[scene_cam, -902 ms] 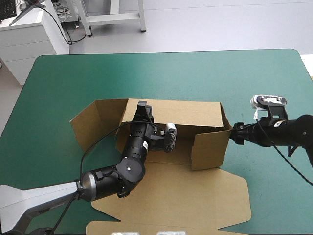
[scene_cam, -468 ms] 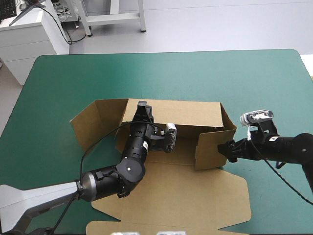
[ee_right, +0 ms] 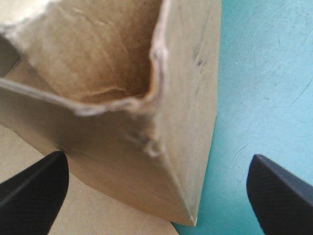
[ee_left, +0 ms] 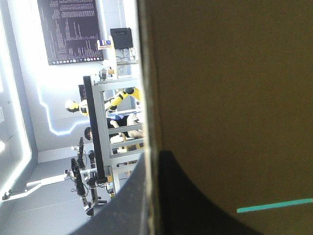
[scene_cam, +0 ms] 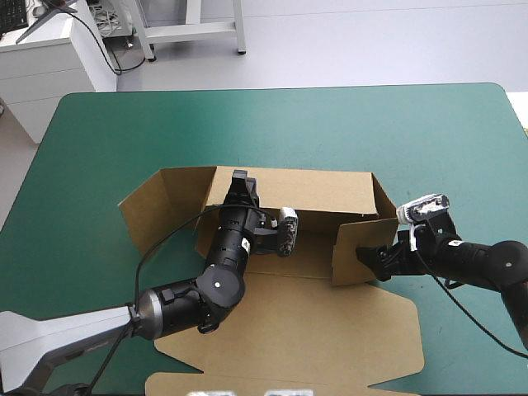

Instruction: Fold the box

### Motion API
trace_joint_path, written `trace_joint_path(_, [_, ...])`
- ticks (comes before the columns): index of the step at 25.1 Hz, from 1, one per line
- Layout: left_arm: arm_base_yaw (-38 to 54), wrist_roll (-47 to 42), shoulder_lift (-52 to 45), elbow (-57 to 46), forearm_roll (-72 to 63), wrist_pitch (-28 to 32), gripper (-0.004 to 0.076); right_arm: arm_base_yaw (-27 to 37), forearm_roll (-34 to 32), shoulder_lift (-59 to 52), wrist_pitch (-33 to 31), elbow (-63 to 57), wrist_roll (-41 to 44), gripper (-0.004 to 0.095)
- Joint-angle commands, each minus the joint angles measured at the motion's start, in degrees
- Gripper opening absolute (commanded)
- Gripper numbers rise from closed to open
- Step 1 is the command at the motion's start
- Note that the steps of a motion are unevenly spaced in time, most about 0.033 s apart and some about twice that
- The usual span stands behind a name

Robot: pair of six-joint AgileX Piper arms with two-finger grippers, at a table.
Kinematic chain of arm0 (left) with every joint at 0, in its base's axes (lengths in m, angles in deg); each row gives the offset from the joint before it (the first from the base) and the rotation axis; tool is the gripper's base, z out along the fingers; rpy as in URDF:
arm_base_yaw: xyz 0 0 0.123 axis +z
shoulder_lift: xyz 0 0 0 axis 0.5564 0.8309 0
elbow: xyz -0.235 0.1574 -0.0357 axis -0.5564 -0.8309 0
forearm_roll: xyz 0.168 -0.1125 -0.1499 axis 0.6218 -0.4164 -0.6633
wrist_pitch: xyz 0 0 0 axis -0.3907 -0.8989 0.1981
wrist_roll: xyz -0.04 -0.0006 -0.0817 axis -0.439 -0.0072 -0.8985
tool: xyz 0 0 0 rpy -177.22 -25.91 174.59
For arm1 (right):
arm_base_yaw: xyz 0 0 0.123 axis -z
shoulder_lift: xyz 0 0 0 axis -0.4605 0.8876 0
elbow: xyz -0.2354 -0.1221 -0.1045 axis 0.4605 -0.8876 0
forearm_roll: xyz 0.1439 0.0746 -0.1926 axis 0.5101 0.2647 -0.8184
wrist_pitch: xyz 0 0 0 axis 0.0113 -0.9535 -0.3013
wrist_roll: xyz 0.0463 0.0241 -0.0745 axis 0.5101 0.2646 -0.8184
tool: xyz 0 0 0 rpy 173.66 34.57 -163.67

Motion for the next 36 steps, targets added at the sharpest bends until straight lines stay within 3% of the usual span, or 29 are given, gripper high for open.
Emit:
trace_joint_path(1, [-0.4, -0.4, -2.1, 1.3, 2.5, -0.3, -0.0008, -0.6, 5.3, -1.3, 2.3, 1.1, -2.2, 0.0901])
trace_joint_path(6, [-0.4, -0.4, -2.1, 1.3, 2.5, -0.3, -0.0008, -5.3, 4.4, -1.8, 6.4, 1.1, 0.6, 0.0901])
trace_joint_path(13, [-0.4, -0.4, -2.1, 1.3, 2.5, -0.3, -0.0008, -15.0, -13.6, -1.8, 16.8, 1.1, 21.5, 0.09])
trace_joint_path(16, [-0.4, -0.4, -2.1, 1.3, 2.5, -0.3, -0.0008, -18.3, -15.9, -1.8, 20.6, 1.1, 24.7, 0.089])
trace_joint_path(18, [-0.4, -0.4, -2.1, 1.3, 2.6, -0.3, -0.0008, -21.0, -17.4, -1.8, 22.5, 1.1, 28.4, 0.0826])
trace_joint_path(21, [-0.4, -0.4, -2.1, 1.3, 2.7, -0.3, -0.0008, -21.7, -21.2, -1.7, 23.3, 1.1, 34.2, 0.0666])
trace_joint_path(22, [-0.4, -0.4, -2.1, 1.3, 2.7, -0.3, -0.0008, -21.7, -23.0, -1.7, 23.5, 1.1, 35.4, 0.0478])
trace_joint_path(23, [-0.4, -0.4, -2.1, 1.3, 2.7, -0.3, -0.0008, -21.7, -23.2, -1.7, 23.5, 1.1, 35.2, 0.0353])
trace_joint_path(24, [-0.4, -0.4, -2.1, 1.3, 2.7, -0.3, -0.0008, -21.7, -23.2, -1.7, 23.5, 1.1, 34.1, 0.008])
trace_joint_path(25, [-0.4, -0.4, -2.1, 1.3, 2.7, -0.3, -0.0008, -21.7, -23.2, -1.7, 23.5, 1.1, 33.8, -0.002])
trace_joint_path(29, [-0.4, -0.4, -2.1, 1.3, 2.7, -0.3, -0.0008, -21.7, -23.1, -1.7, 23.7, 1.1, 33.8, -0.0008])
trace_joint_path(31, [-0.4, -0.4, -2.1, 1.3, 2.7, -0.3, 0.0018, -21.7, -23.0, -1.7, 23.8, 1.1, 33.8, -0.0007])
trace_joint_path(33, [-0.4, -5.4, -2.1, 1.4, 2.7, -0.3, 0.0174, -21.7, -23.0, -1.7, 24.5, 1.1, 33.8, -0.0008])
trace_joint_path(36, [-0.4, -5.4, -2.1, 1.4, 2.7, -0.3, 0.0386, -21.7, -23.0, -1.7, 25.3, 1.1, 34.0, -0.0008])
